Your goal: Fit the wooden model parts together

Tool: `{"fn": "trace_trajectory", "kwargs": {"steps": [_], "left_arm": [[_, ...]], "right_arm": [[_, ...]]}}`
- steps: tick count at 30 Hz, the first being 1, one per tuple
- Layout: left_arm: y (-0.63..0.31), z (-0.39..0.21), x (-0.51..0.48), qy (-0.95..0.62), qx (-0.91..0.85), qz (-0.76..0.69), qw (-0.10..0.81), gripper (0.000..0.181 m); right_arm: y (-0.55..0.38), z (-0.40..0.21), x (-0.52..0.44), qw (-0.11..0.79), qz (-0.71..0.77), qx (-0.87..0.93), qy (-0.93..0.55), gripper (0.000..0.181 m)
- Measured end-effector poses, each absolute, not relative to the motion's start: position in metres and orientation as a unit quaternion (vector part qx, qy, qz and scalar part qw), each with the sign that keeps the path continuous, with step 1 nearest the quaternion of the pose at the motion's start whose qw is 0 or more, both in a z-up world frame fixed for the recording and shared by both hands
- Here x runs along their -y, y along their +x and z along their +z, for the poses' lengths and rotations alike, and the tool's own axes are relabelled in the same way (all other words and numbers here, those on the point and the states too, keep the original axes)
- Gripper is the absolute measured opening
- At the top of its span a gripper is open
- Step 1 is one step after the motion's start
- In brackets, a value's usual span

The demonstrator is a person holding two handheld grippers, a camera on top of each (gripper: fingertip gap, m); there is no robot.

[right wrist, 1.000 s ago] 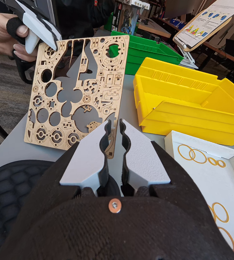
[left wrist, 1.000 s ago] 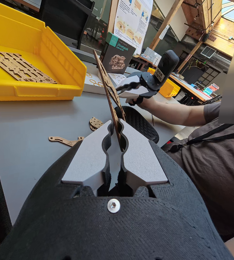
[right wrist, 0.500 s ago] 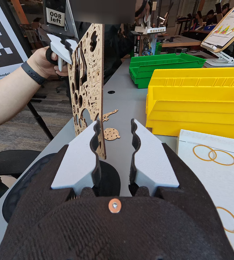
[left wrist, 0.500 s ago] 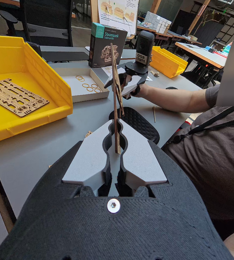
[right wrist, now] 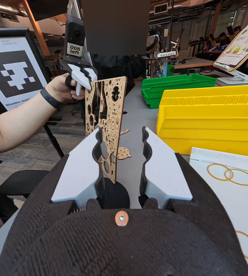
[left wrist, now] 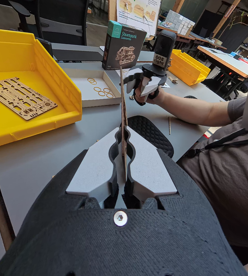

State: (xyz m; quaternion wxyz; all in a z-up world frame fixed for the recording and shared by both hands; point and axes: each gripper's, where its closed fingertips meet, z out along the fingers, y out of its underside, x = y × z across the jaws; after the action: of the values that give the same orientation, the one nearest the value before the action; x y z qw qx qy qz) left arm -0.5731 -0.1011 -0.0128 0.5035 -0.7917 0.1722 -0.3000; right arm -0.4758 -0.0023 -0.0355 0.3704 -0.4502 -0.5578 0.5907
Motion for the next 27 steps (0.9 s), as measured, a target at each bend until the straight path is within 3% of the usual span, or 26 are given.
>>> {"fn": "trace_trajectory", "kwargs": {"steps": [5,8,11,15,17,25,27], "left_arm": [[-0.565,-0.003,0.098,-0.793,-0.191,-0.288,0.502,0.000],[-0.556,0.004,0.095,-0.795,-0.208,-0.277,0.497,0.000],[-0.549,0.013,0.093,-0.799,-0.209,-0.279,0.490,0.000],[-0.542,0.027,0.087,-0.802,-0.205,-0.287,0.482,0.000],[-0.539,0.034,0.080,-0.806,-0.201,-0.287,0.477,0.000],[-0.507,0.061,0.053,-0.787,-0.218,-0.325,0.477,0.003],[-0.502,0.059,0.041,-0.784,-0.219,-0.324,0.481,0.026]], "right_arm": [[-0.496,-0.041,0.018,0.273,0.637,0.551,-0.465,0.084],[-0.509,-0.048,0.024,0.229,0.657,0.548,-0.464,0.081],[-0.510,-0.036,0.034,0.214,0.690,0.541,-0.430,0.048],[-0.506,-0.025,0.041,0.210,0.693,0.550,-0.417,0.034],[-0.499,-0.023,0.043,0.201,0.689,0.561,-0.413,0.013],[-0.453,0.007,0.038,0.131,0.739,0.508,-0.422,0.001],[-0.439,0.007,0.030,0.125,0.736,0.487,-0.453,0.000]]}}
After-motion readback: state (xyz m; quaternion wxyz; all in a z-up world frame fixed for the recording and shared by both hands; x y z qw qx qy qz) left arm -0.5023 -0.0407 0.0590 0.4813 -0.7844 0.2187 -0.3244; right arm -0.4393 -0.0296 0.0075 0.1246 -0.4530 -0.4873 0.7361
